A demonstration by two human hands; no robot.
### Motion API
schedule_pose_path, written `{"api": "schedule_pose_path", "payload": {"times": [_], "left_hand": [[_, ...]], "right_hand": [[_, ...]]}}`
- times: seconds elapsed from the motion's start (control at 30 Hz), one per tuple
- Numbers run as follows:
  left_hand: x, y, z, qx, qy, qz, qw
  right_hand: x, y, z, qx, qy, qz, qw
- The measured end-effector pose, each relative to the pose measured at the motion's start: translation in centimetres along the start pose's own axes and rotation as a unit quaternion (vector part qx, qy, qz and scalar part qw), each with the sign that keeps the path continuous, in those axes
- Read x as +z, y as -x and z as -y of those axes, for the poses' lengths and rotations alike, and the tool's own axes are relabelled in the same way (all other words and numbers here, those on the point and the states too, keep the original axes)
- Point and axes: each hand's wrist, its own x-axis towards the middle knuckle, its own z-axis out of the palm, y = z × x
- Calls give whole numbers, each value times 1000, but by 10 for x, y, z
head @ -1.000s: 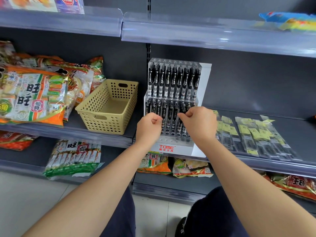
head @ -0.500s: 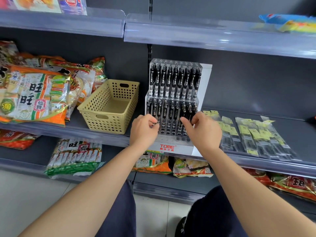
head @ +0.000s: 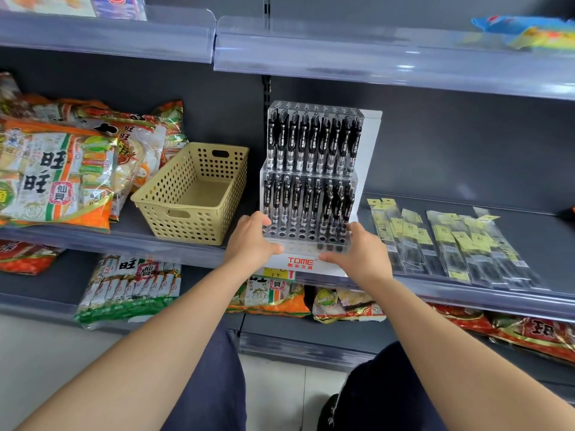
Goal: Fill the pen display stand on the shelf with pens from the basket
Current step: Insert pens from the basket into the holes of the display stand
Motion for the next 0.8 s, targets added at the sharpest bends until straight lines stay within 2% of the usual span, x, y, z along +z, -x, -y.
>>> {"api": "schedule_pose_path", "payload": {"times": [0.8], "left_hand": [[10, -47, 5, 20, -25, 7, 999]], "right_hand": [[19, -42, 0, 30, -3, -2, 1000]]}}
